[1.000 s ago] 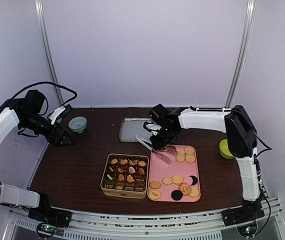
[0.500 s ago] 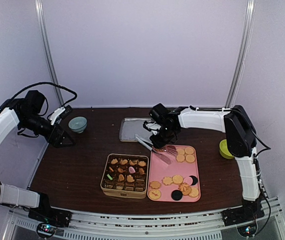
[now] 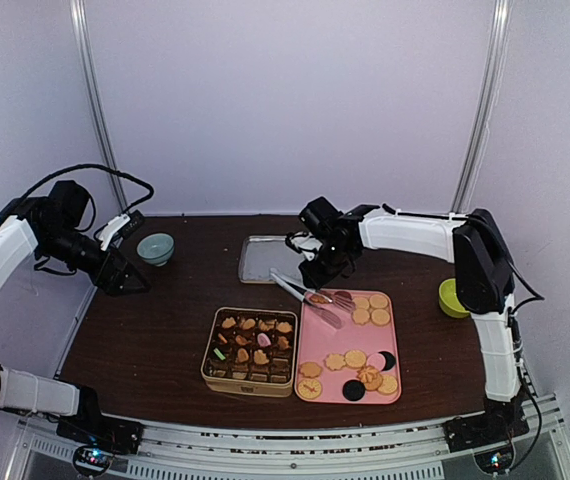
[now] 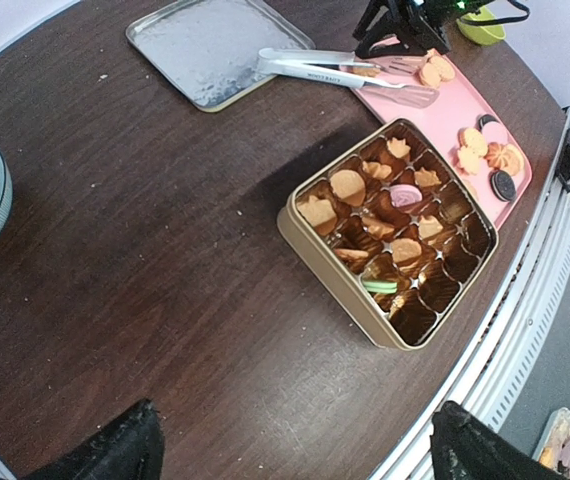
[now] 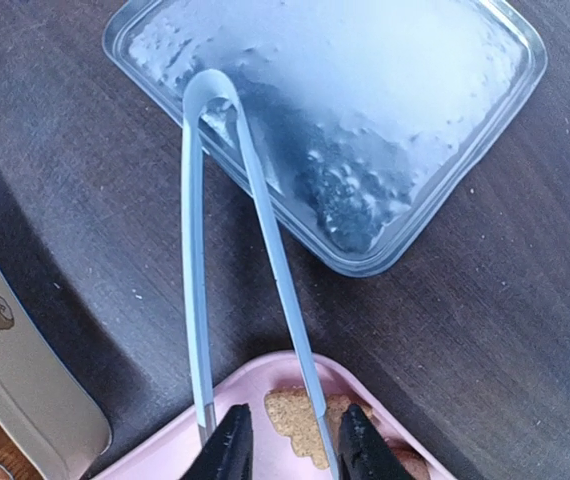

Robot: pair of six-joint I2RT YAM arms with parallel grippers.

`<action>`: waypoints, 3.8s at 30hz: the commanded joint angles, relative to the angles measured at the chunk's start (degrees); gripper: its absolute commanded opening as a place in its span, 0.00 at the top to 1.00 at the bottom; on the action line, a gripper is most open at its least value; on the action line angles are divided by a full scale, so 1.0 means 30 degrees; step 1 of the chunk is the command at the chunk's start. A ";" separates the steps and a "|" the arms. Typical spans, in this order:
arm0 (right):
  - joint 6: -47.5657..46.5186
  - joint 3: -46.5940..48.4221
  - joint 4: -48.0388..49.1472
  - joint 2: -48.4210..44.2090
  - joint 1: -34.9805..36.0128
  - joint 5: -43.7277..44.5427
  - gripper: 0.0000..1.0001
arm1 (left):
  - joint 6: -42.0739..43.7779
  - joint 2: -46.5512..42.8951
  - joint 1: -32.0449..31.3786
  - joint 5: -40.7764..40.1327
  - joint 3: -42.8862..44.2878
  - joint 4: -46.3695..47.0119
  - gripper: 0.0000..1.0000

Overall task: Pack the cookies
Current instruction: Pick up the clamp from the plate, then pass from the right arm to the left, then pass from the left arm to the right

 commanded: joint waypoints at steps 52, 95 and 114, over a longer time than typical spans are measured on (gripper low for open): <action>0.7584 -1.3648 2.7719 -1.2571 0.6603 0.5652 1.00 | -0.3752 0.3291 -0.5171 0.8498 0.5126 0.3389 0.02; 0.8819 -1.0395 2.9712 -0.9369 0.7133 0.0972 0.28 | -0.1471 0.3799 -0.7254 1.2130 0.5040 0.1379 1.00; 0.6865 -1.0046 1.9160 -1.3705 0.4611 -0.7213 0.00 | 0.5019 0.4726 -0.7913 0.7348 0.5950 -0.3012 1.00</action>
